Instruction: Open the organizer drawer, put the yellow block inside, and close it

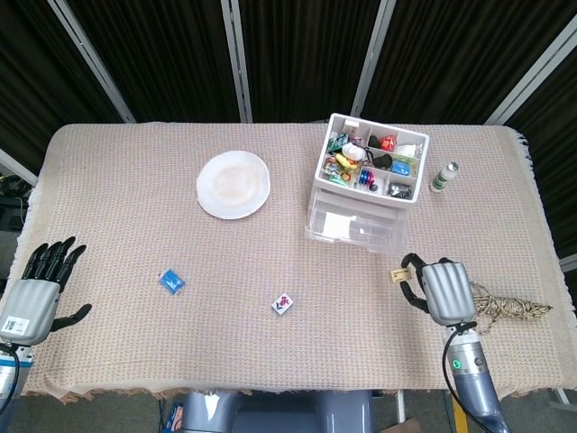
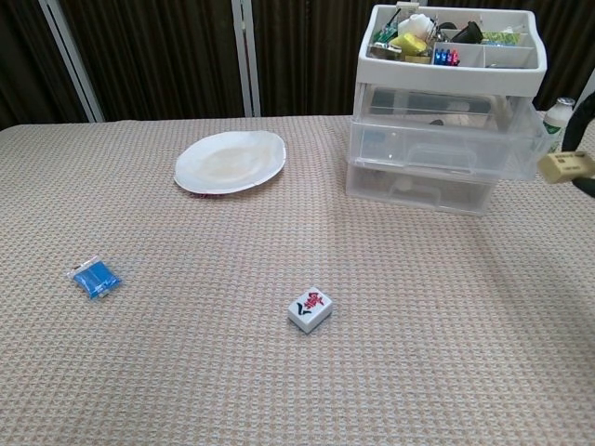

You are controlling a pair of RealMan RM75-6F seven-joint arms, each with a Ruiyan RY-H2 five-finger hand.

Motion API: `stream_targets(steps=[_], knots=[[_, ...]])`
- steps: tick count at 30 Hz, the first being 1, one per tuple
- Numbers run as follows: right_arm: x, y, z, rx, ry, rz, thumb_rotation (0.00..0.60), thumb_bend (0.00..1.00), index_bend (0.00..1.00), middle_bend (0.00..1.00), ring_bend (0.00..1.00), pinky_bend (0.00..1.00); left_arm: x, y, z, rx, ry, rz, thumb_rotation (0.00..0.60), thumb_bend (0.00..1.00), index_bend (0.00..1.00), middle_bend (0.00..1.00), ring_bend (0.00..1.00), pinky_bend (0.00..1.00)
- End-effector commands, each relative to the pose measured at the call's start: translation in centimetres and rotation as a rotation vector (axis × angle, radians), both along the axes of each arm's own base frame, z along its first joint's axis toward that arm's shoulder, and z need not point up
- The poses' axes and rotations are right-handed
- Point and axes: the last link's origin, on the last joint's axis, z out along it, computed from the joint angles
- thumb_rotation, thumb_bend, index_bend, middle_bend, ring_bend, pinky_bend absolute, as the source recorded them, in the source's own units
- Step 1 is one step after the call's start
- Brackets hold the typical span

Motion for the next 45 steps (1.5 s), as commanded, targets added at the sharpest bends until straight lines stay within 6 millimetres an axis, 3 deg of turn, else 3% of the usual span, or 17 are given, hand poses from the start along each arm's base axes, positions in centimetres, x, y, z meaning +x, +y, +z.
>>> stream_targets(steps=[1,6,12,25,28,35,45], knots=[[0.9,-0.6,0.9,-0.036,-0.031,0.019,0.600,0.29,0.61,0.90,0.90,0.65,0.0,0.0,0.0,0.002,0.000,-0.005,0.600,0.22,0.07,0.00,0.00,0.00],[3.1,-2.2,1.5,-0.074,-0.046,0.055,0.600,0.29,0.61,0.90,0.90,0.65,0.0,0.0,0.0,0.001,-0.001,-0.005,0.600,0.22,0.07,0.00,0.00,0.00],[5.0,-4.5,0.6,-0.075,-0.022,0.038,0.600,0.29,0.61,0.90,0.90,0.65,0.1,0.0,0.1,0.006,-0.008,-0.013,0.600,0.22,0.07,0.00,0.00,0.00],[6.4,-8.6,-0.5,-0.131,0.028,-0.060,0.600,0.29,0.61,0.90,0.90,0.65,0.3,0.3,0.4,0.049,-0.068,-0.044,0.600,0.22,0.07,0.00,0.00,0.00],[6.5,-8.9,-0.5,-0.137,0.041,-0.068,0.600,0.28,0.56,0.90,0.90,0.65,0.2,0.3,0.4,0.047,-0.070,-0.042,0.600,0.22,0.07,0.00,0.00,0.00],[6.6,-9.0,-0.4,-0.134,0.042,-0.081,0.600,0.23,0.31,0.90,0.90,0.65,0.2,0.4,0.3,0.044,-0.068,-0.037,0.600,0.22,0.07,0.00,0.00,0.00],[6.4,-7.9,-0.7,-0.112,0.044,-0.058,0.600,0.21,0.27,0.87,0.87,0.65,0.2,0.3,0.3,0.043,-0.068,-0.034,0.600,0.22,0.07,0.00,0.00,0.00]])
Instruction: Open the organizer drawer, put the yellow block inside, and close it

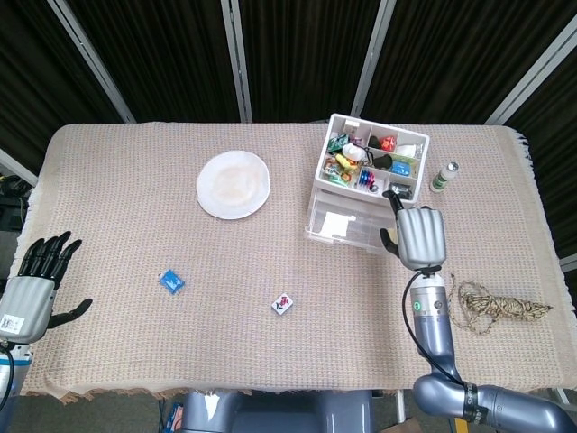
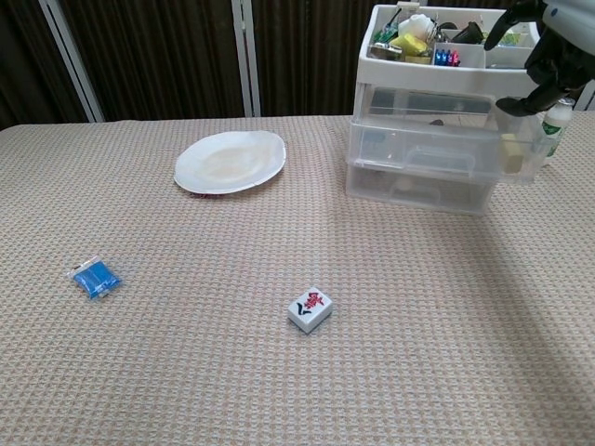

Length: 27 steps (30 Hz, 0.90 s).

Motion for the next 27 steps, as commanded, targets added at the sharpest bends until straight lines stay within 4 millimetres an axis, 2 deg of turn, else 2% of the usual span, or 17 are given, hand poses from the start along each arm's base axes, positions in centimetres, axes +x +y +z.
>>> stream_targets(steps=[1,5,10,13,16,20,24,27], knots=[[-0.2,0.6,0.1,0.004,-0.008,0.015,0.600,0.21,0.27,0.84,0.84,0.64,0.0,0.0,0.0,0.000,-0.001,0.000,0.600,0.22,0.07,0.00,0.00,0.00],[-0.4,1.9,0.2,0.015,-0.017,0.060,0.600,0.21,0.30,0.69,0.68,0.55,0.0,0.0,0.0,0.000,0.000,0.001,0.600,0.22,0.07,0.00,0.00,0.00],[-1.2,5.4,0.7,0.001,0.042,0.253,0.600,0.21,0.35,0.52,0.51,0.50,0.0,0.0,0.0,0.003,-0.001,0.004,0.600,0.22,0.07,0.00,0.00,0.00],[-2.7,7.2,0.6,0.002,0.115,0.340,0.600,0.21,0.35,0.43,0.41,0.49,0.0,0.0,0.0,0.005,0.001,0.006,0.600,0.22,0.07,0.00,0.00,0.00],[-4.8,8.4,0.4,0.000,0.279,0.429,0.600,0.21,0.35,0.34,0.28,0.46,0.0,-0.1,0.0,0.005,0.005,0.005,0.600,0.22,0.07,0.00,0.00,0.00],[-7.0,9.7,-0.6,0.039,0.402,0.466,0.600,0.22,0.29,0.18,0.11,0.23,0.0,0.0,-0.1,0.005,0.008,0.006,0.600,0.22,0.07,0.00,0.00,0.00],[-8.4,10.7,-1.7,0.074,0.502,0.497,0.600,0.23,0.20,0.08,0.02,0.10,0.0,0.0,-0.1,0.006,0.010,0.009,0.600,0.22,0.07,0.00,0.00,0.00],[-9.4,11.1,-2.7,0.085,0.586,0.489,0.600,0.23,0.11,0.00,0.00,0.01,0.0,0.0,-0.1,0.011,0.009,0.007,0.600,0.22,0.07,0.00,0.00,0.00]])
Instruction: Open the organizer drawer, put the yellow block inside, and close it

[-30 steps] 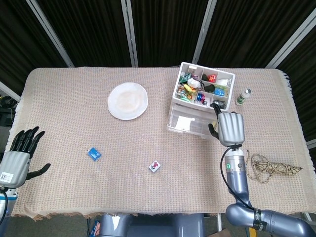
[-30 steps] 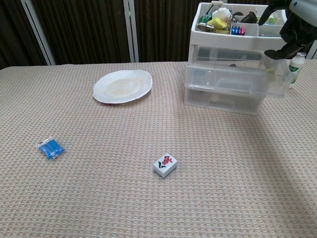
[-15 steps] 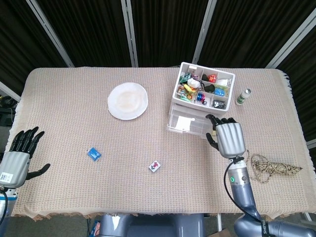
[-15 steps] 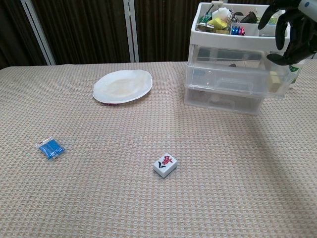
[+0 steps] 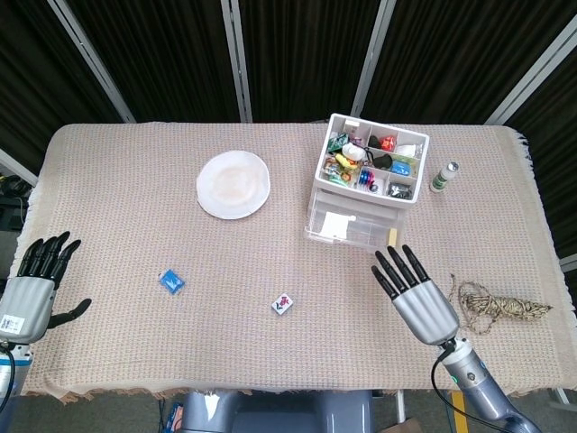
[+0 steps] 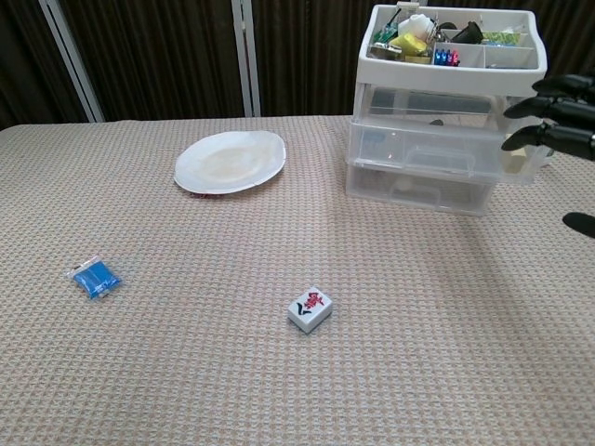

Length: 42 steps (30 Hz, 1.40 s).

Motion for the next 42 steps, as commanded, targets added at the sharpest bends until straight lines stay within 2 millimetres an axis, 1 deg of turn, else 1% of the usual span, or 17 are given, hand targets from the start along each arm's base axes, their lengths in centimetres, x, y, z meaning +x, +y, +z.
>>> stream_targets(steps=[1,6,13,18,22,31,42], knots=[[-1.3,0.9,-1.5,-0.008,0.108,-0.008,0.600,0.23,0.10,0.00,0.00,0.00,0.0,0.0,0.0,0.003,-0.001,-0.001,0.600,0.22,0.07,0.00,0.00,0.00],[-1.6,0.5,-2.5,-0.065,0.201,-0.007,0.600,0.23,0.06,0.00,0.00,0.00,0.0,0.0,0.0,0.004,-0.003,-0.001,0.600,0.22,0.07,0.00,0.00,0.00],[-1.7,-0.6,-3.7,-0.136,0.288,-0.013,0.600,0.22,0.05,0.00,0.00,0.00,0.0,0.0,0.0,0.004,-0.004,0.000,0.600,0.22,0.07,0.00,0.00,0.00],[-1.8,-1.8,-4.6,-0.171,0.338,-0.045,0.600,0.22,0.05,0.00,0.00,0.00,0.0,0.0,0.0,0.003,-0.007,0.001,0.600,0.22,0.07,0.00,0.00,0.00],[-1.9,-2.4,-5.0,-0.189,0.352,-0.064,0.600,0.23,0.05,0.00,0.00,0.00,0.0,0.0,0.1,0.004,-0.008,0.001,0.600,0.22,0.07,0.00,0.00,0.00],[-1.9,-2.2,-5.7,-0.202,0.347,-0.049,0.600,0.22,0.05,0.00,0.00,0.00,0.0,0.0,0.0,0.000,-0.010,0.003,0.600,0.22,0.07,0.00,0.00,0.00],[-1.3,-3.6,-6.5,-0.234,0.354,-0.067,0.600,0.22,0.05,0.00,0.00,0.00,0.0,0.0,0.0,0.000,-0.010,0.004,0.600,0.22,0.07,0.00,0.00,0.00]])
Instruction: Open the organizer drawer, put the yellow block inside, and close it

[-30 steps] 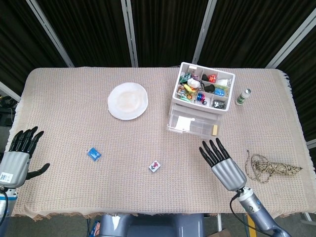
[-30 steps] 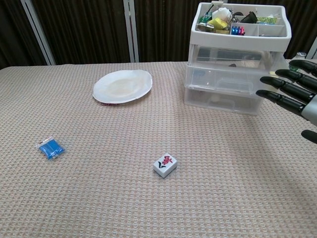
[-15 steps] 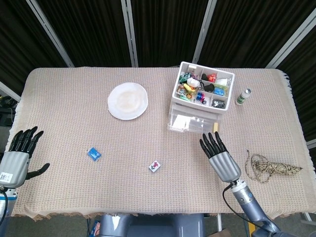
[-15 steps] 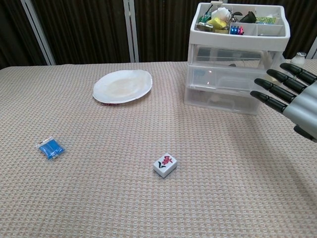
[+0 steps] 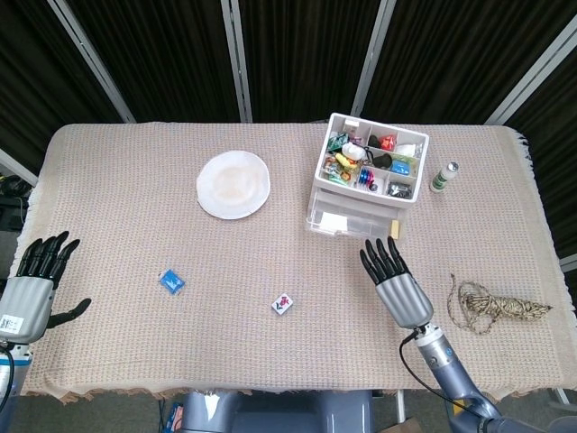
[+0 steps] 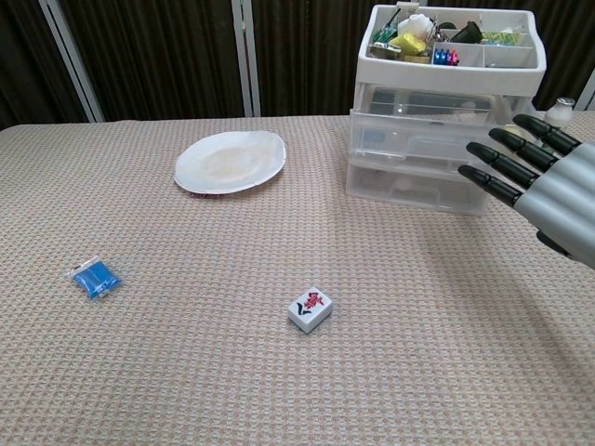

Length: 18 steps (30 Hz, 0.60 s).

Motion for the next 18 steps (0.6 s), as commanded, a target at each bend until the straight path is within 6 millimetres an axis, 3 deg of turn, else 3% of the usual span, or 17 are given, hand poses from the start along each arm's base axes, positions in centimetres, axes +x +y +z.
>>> stream_targets(steps=[1,18], knots=[[0.1,-0.4,-0.1,-0.010,0.003,-0.009,0.600,0.23,0.05,0.00,0.00,0.00,0.0,0.0,0.0,0.000,-0.001,0.000,0.600,0.22,0.07,0.00,0.00,0.00],[1.2,-3.9,-0.7,-0.071,0.003,-0.085,0.600,0.22,0.05,0.00,0.00,0.00,-0.1,0.1,0.0,-0.001,-0.002,0.007,0.600,0.22,0.07,0.00,0.00,0.00]])
